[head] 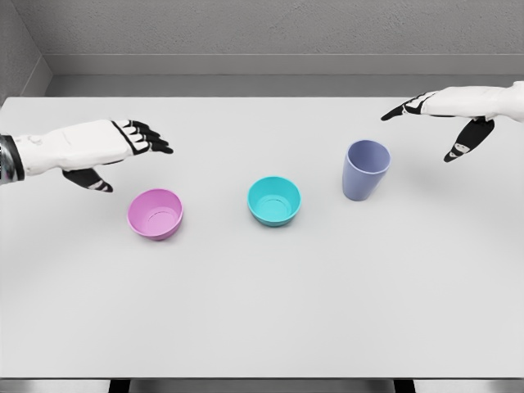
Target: Stacking bowl and cup with both arms
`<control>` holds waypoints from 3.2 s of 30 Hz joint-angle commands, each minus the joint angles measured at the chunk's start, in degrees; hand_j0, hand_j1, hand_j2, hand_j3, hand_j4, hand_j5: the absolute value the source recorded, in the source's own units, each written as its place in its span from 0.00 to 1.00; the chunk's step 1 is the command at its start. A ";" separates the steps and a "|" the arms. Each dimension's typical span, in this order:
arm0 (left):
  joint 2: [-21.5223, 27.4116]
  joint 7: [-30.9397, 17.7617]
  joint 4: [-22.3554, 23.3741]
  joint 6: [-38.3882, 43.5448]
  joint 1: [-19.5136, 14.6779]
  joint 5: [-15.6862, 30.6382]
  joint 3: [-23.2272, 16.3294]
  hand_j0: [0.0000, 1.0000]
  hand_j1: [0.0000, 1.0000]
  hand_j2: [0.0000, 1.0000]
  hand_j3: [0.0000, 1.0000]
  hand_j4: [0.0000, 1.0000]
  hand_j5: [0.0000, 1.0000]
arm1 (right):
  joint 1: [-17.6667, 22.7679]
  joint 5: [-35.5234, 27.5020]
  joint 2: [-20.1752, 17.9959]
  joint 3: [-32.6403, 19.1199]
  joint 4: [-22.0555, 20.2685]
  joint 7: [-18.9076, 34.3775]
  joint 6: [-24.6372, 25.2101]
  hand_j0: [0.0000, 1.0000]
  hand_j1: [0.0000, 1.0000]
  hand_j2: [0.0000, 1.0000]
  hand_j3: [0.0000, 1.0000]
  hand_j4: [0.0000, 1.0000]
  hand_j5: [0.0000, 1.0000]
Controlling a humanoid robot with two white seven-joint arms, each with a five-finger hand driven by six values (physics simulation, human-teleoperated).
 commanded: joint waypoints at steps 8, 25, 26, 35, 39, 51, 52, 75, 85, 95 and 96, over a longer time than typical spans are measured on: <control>0.27 -2.25 3.22 0.13 0.35 9.78 -4.45 1.00 1.00 1.00 1.00 1.00 1.00 | 0.00 -0.36 -0.02 1.16 0.10 -0.20 0.13 1.00 1.00 1.00 1.00 1.00 1.00; -1.22 -1.46 2.52 0.13 1.93 3.89 -4.36 1.00 1.00 1.00 1.00 1.00 1.00 | -0.53 -0.45 -0.11 2.92 0.19 -0.46 0.13 1.00 1.00 1.00 1.00 1.00 1.00; -1.31 -1.46 2.52 0.13 2.02 3.54 -4.36 1.00 1.00 1.00 1.00 1.00 1.00 | -0.53 -0.45 -0.11 2.92 0.19 -0.46 0.13 1.00 1.00 1.00 1.00 1.00 1.00; -1.40 -1.46 2.52 0.13 2.81 3.54 -4.36 1.00 1.00 1.00 1.00 1.00 1.00 | -0.53 -0.45 -0.02 3.27 -0.08 -0.37 0.13 1.00 1.00 1.00 1.00 1.00 1.00; -1.57 -1.64 2.25 0.13 2.90 1.52 -4.36 1.00 1.00 1.00 1.00 1.00 1.00 | -0.53 -0.45 -0.02 3.27 -0.08 -0.46 0.13 1.00 1.00 1.00 1.00 1.00 1.00; -1.75 -1.64 2.17 0.13 2.81 0.99 -3.92 1.00 1.00 1.00 1.00 1.00 1.00 | -0.53 -0.45 0.07 3.71 -0.08 -0.37 0.13 1.00 1.00 1.00 1.00 1.00 1.00; -1.84 -1.64 2.16 0.13 2.81 0.99 -4.01 1.00 1.00 1.00 1.00 1.00 1.00 | -0.53 -0.45 0.07 3.71 -0.08 -0.37 0.13 1.00 1.00 1.00 1.00 1.00 1.00; -2.89 -1.55 1.11 0.13 3.52 0.02 -3.83 1.00 1.00 1.00 1.00 1.00 1.00 | -0.70 -0.36 -0.11 2.74 0.36 -0.37 0.13 1.00 1.00 1.00 1.00 1.00 1.00; -2.89 -1.55 1.64 0.13 3.60 -0.24 -4.27 1.00 1.00 1.00 1.00 1.00 1.00 | -0.70 -0.45 -0.11 2.65 0.45 -0.46 0.13 1.00 1.00 1.00 1.00 1.00 1.00; -2.98 -1.55 1.81 0.13 3.60 -0.41 -4.27 1.00 1.00 1.00 1.00 1.00 1.00 | -0.70 -0.45 -0.19 2.74 0.36 -0.46 0.13 1.00 1.00 1.00 1.00 1.00 1.00; -2.98 -1.55 1.90 0.13 3.60 -1.03 -4.19 1.00 1.00 1.00 1.00 1.00 1.00 | -0.70 -0.45 -0.19 2.74 0.36 -0.46 0.13 1.00 1.00 1.00 1.00 1.00 1.00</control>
